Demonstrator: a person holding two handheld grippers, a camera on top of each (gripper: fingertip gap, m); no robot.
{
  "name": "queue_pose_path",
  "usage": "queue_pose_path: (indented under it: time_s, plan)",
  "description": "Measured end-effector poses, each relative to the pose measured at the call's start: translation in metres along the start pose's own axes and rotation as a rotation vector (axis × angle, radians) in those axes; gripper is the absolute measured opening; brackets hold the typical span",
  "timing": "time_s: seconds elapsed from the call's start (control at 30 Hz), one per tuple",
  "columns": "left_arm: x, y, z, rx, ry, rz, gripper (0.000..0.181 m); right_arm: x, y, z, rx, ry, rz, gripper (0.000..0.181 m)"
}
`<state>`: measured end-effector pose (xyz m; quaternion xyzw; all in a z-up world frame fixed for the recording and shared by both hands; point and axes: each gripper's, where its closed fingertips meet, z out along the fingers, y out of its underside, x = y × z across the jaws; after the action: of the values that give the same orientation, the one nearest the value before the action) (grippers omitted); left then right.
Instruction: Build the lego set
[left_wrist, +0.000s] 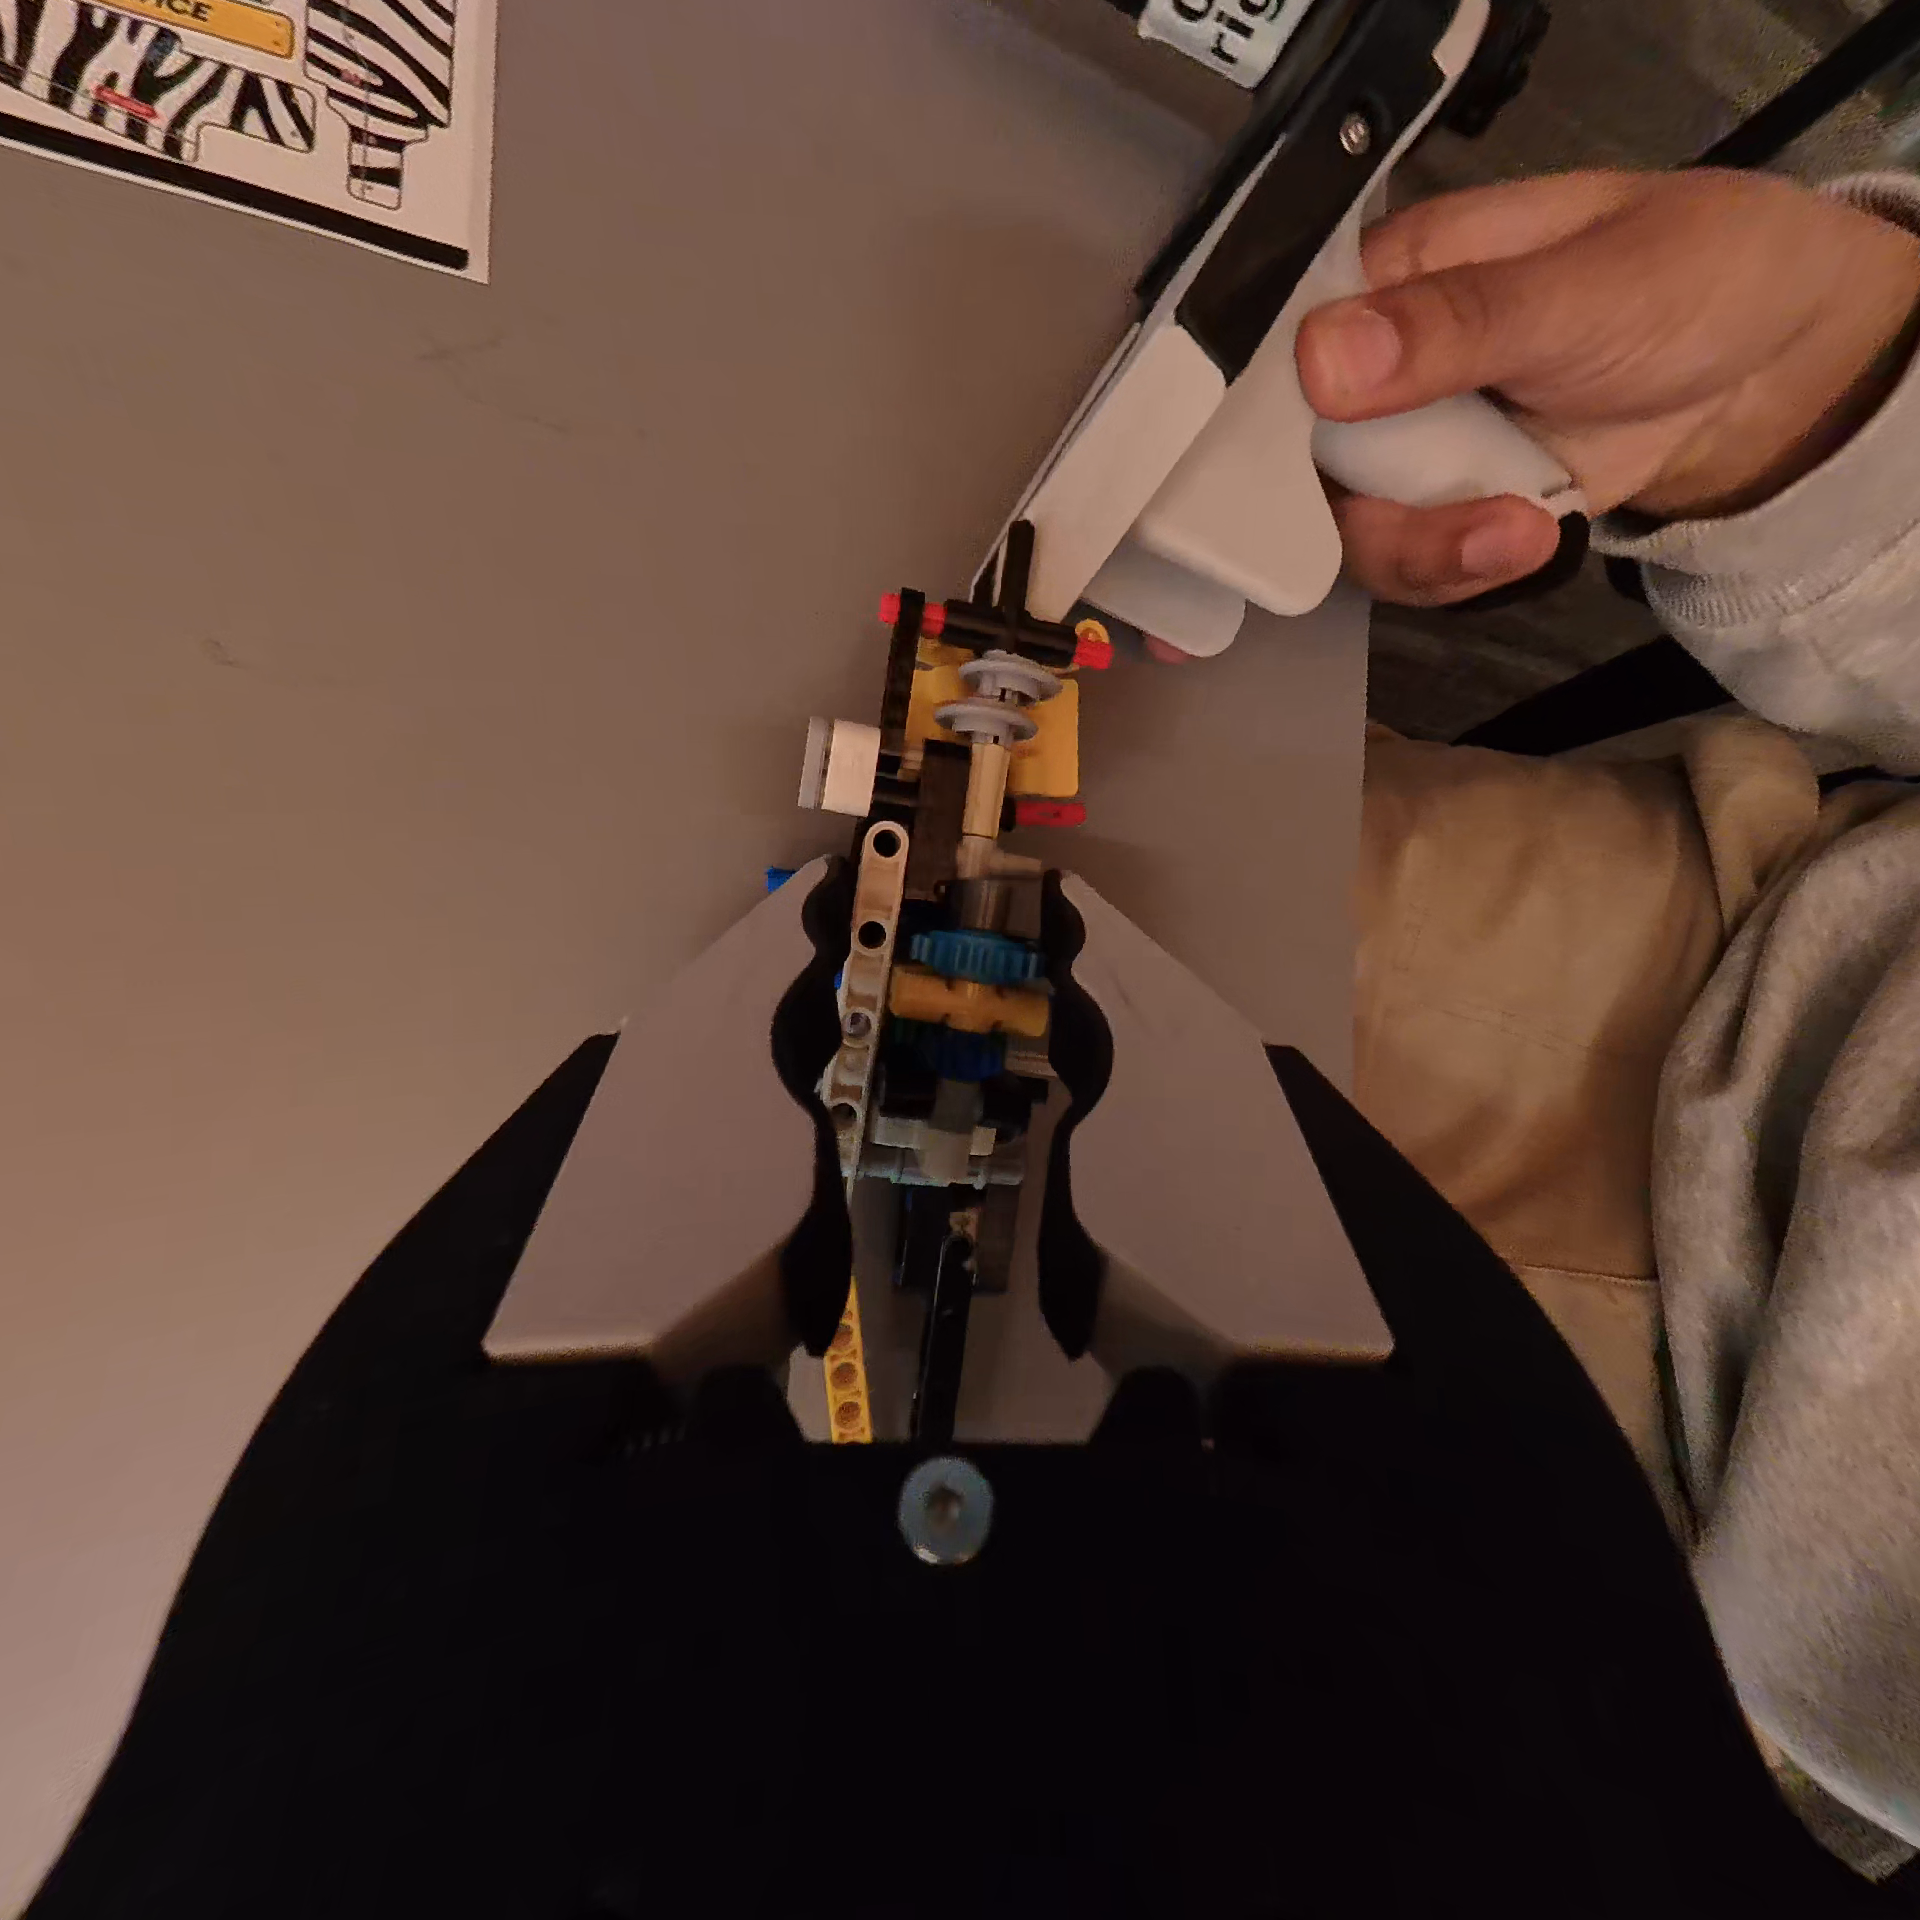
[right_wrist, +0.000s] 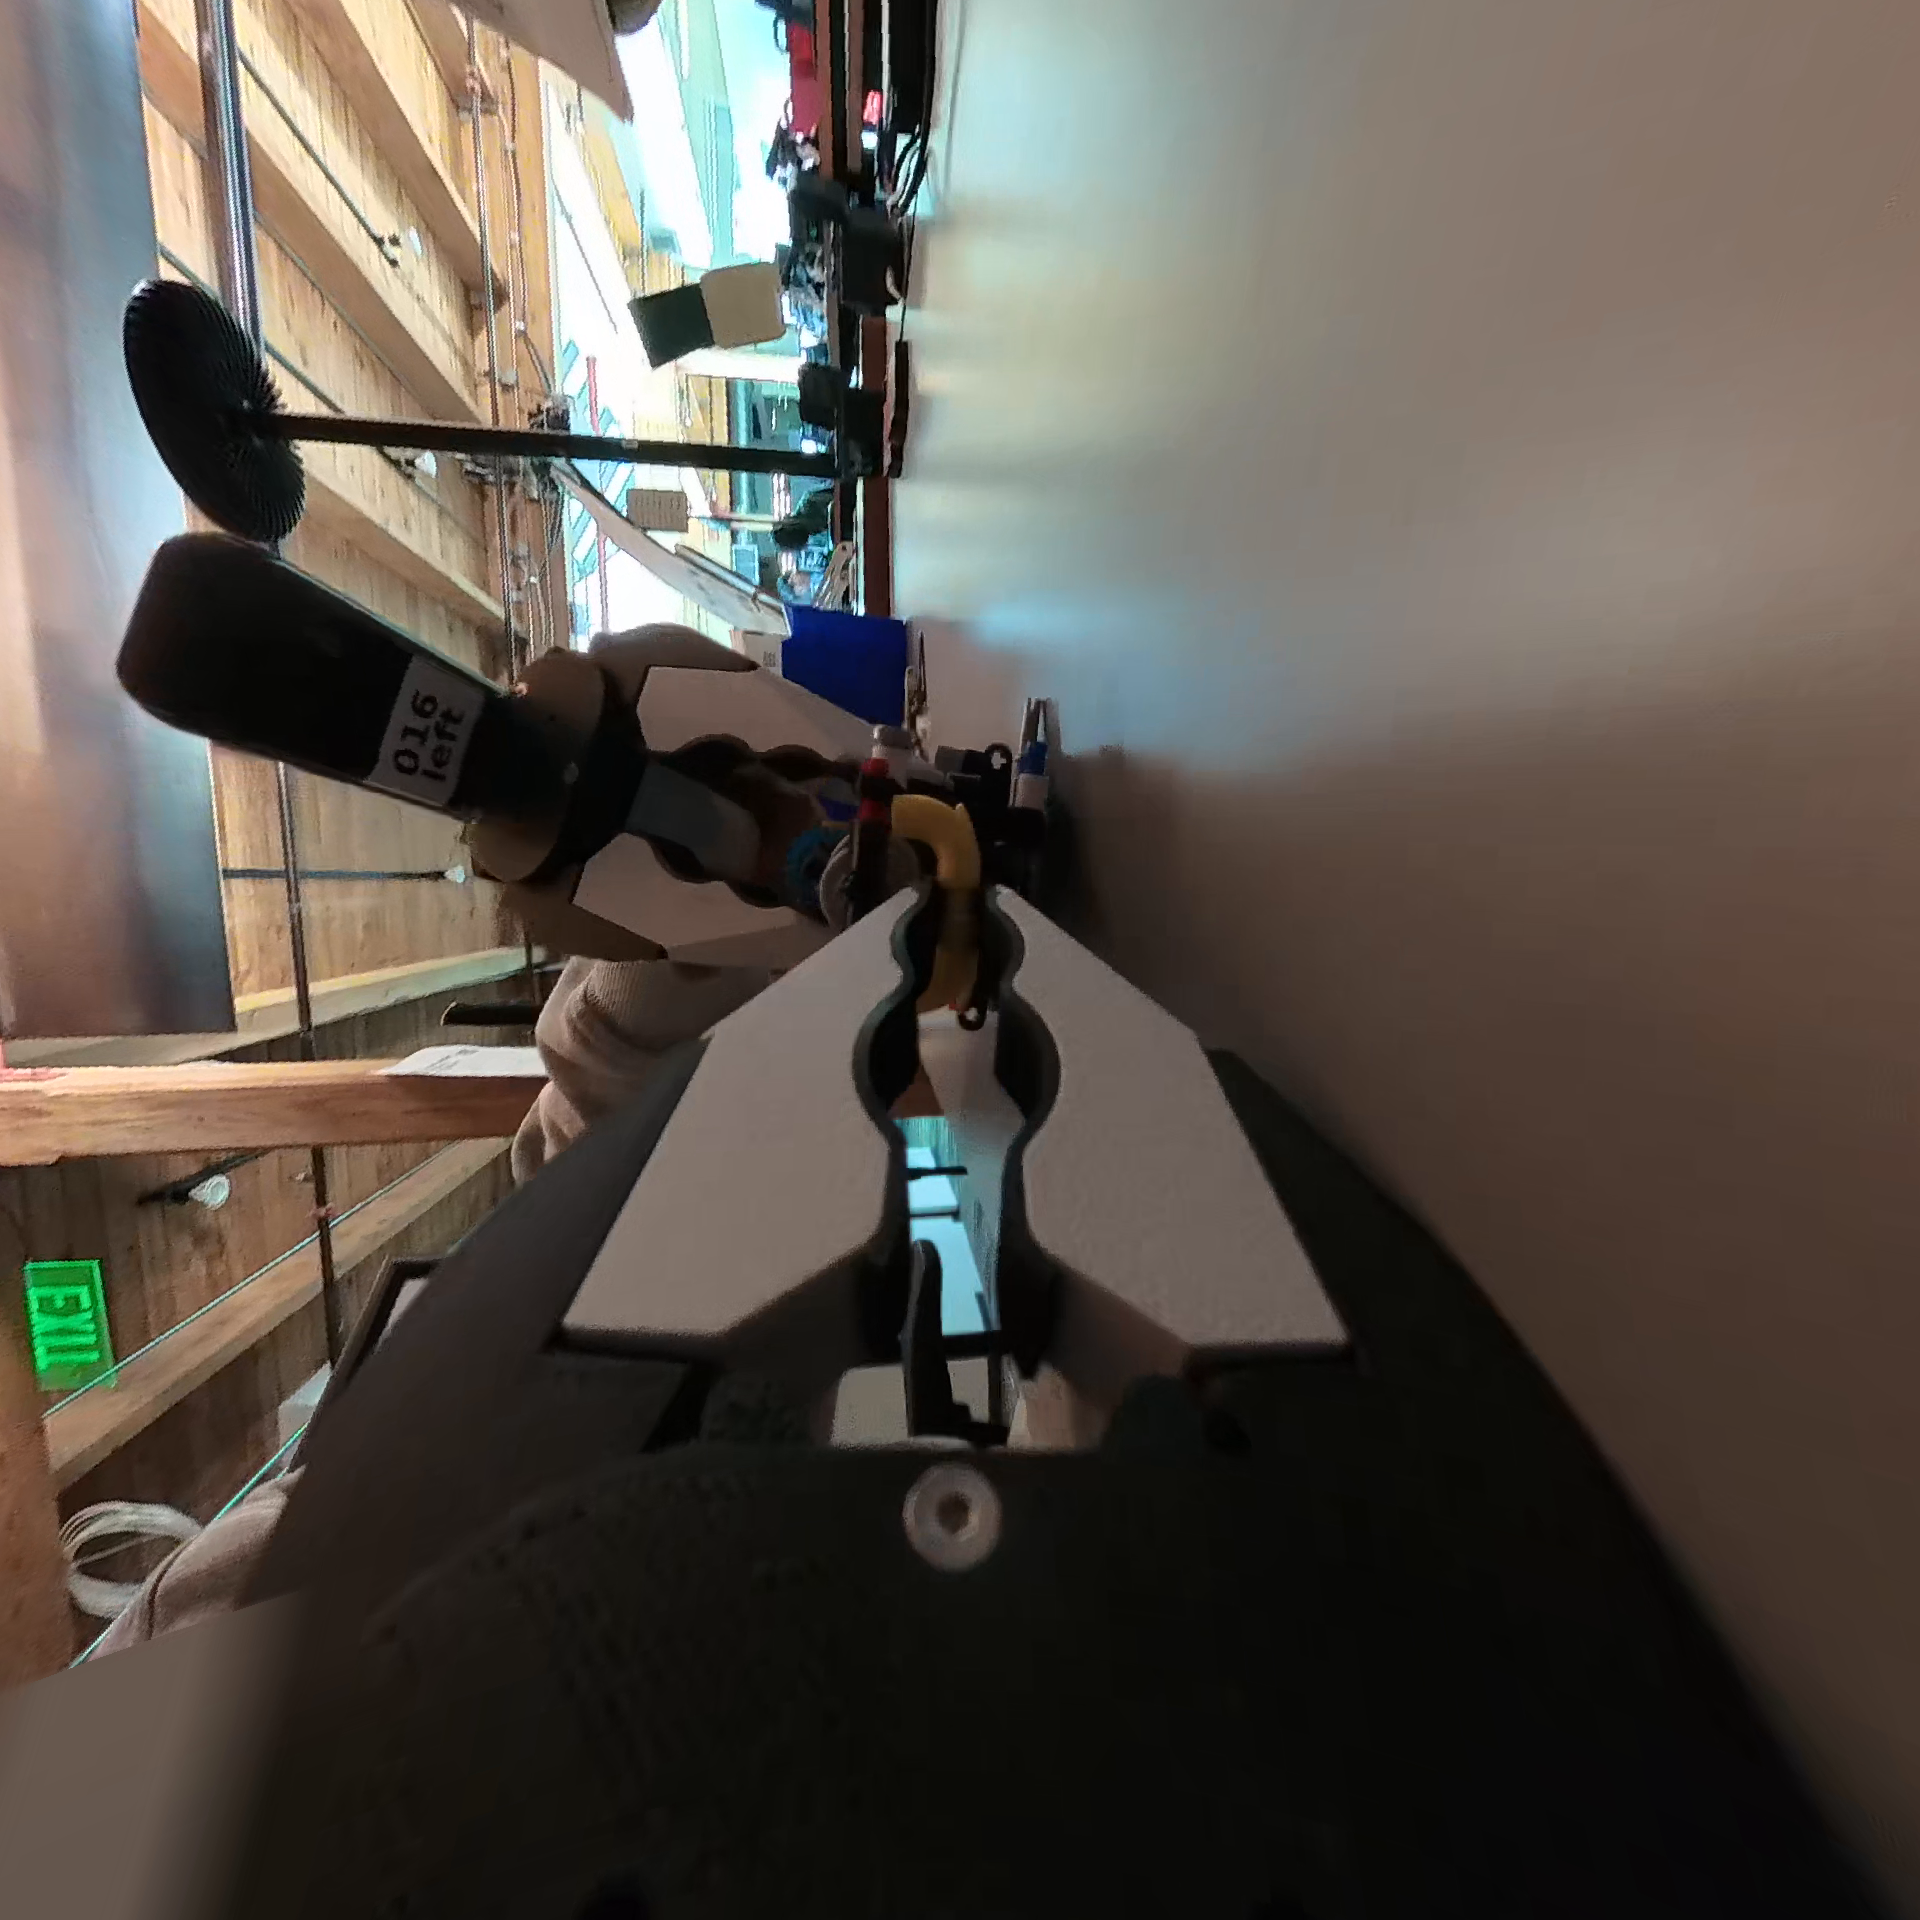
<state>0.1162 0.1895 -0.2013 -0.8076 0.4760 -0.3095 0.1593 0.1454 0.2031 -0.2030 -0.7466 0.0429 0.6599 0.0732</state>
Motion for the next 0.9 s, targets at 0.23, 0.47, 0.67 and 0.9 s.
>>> queue_pose_path:
  time_s: [0.23,0.47,0.67,0.9]
  plan:
    - [-0.003,-0.004,0.001,0.027,-0.007,-0.033,0.035,0.001,-0.004,-0.001,0.086,0.015,0.011,0.006]
    - [-0.004,-0.004,0.001,0.027,-0.026,-0.035,0.036,0.001,-0.005,-0.002,0.157,0.013,0.02,0.006]
    - [-0.004,-0.004,0.003,0.026,-0.05,-0.025,0.049,0.001,-0.008,-0.003,0.204,0.01,0.023,0.006]
    - [-0.007,0.002,0.015,-0.072,-0.147,0.096,0.085,0.001,-0.01,-0.002,0.21,0.019,0.014,0.006]
